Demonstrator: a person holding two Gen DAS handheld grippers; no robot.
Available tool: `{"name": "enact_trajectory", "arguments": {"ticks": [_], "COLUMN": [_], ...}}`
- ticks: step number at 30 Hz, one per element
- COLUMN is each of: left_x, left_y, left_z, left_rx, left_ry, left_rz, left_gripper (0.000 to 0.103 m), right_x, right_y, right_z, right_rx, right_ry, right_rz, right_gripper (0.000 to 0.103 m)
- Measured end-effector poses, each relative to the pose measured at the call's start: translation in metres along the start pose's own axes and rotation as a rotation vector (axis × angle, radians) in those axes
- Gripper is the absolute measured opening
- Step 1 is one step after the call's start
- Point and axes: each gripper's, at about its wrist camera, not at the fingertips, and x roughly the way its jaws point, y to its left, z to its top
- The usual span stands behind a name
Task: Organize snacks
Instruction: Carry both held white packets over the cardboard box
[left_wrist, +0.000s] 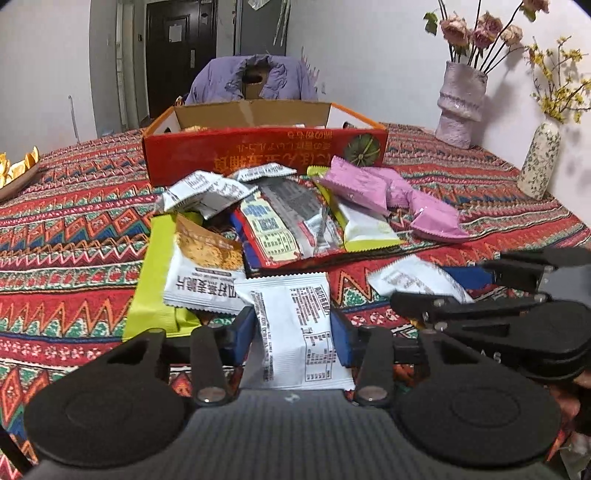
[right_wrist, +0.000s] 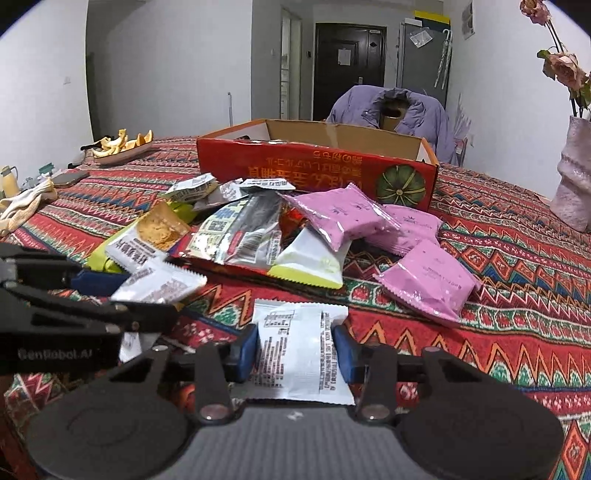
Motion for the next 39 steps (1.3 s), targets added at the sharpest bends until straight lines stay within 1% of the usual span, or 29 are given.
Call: {"name": "enact_trajectory", "arguments": {"ticks": [6, 13, 15, 17, 18, 22, 25, 26, 29, 32, 34, 36, 38, 39], "left_x": [-0.033, -0.048, -0.051, -0.052, -0.052, -0.045, -0.030, -0.021, 0.007, 0.047, 0.080, 0.115, 0.154, 0.171], "left_y": [0.001, 0.006, 0.010, 0.018, 0.022, 0.041, 0.055, 0.060, 0.073, 0.083, 0.089, 0.095, 0.101, 0.105], "left_z": [0.000, 0.001, 0.008, 0.023, 0.033, 0.086, 0.131, 0.151, 0.203, 0.254, 0.285, 0.307, 0.322, 0.324], "left_rx": [0.004, -0.001, -0.006, -0.012, -0.015, 0.000, 0.001, 0.003, 0.001, 0.003, -0.003, 0.007, 0.002, 0.003], "left_ry": [-0.073, -0.102, -0.114, -0.140, -0.157, -0.223, -0.241, -0.242, -0.242, -0.212, -0.182, -0.152, -0.116, -0.095], "left_rz": [-0.021, -0.020, -0.029, -0.046, -0.052, -0.049, -0.059, -0.066, -0.075, -0.082, -0.061, -0.045, 0.006, 0.025], "left_gripper": [0.045, 0.045, 0.045, 0.045, 0.045, 0.045, 0.045, 0.045, 0.045, 0.045, 0.045, 0.045, 0.045, 0.045], "right_x": [-0.025, -0.039, -0.043, -0.045, -0.045, -0.041, -0.028, -0.021, 0.006, 0.047, 0.082, 0.119, 0.159, 0.183], "right_y": [0.007, 0.016, 0.013, 0.008, 0.006, -0.006, -0.022, -0.028, -0.043, -0.063, -0.076, -0.086, -0.093, -0.098], "right_z": [-0.006, -0.003, 0.003, 0.014, 0.023, 0.070, 0.116, 0.134, 0.184, 0.238, 0.271, 0.295, 0.310, 0.316], "right_rx": [0.021, 0.015, 0.036, 0.069, 0.074, 0.053, 0.055, 0.054, 0.036, 0.068, 0.098, 0.135, 0.178, 0.214], "right_ry": [-0.039, -0.075, -0.091, -0.109, -0.124, -0.171, -0.197, -0.204, -0.218, -0.191, -0.159, -0.118, -0.067, -0.035], "right_rz": [-0.009, -0.023, 0.001, 0.065, 0.088, 0.110, 0.137, 0.139, 0.115, 0.134, 0.138, 0.151, 0.167, 0.176], "right_gripper": [0.042, 0.042, 0.042, 0.042, 0.042, 0.042, 0.042, 0.042, 0.042, 0.042, 0.042, 0.042, 0.042, 0.042]}}
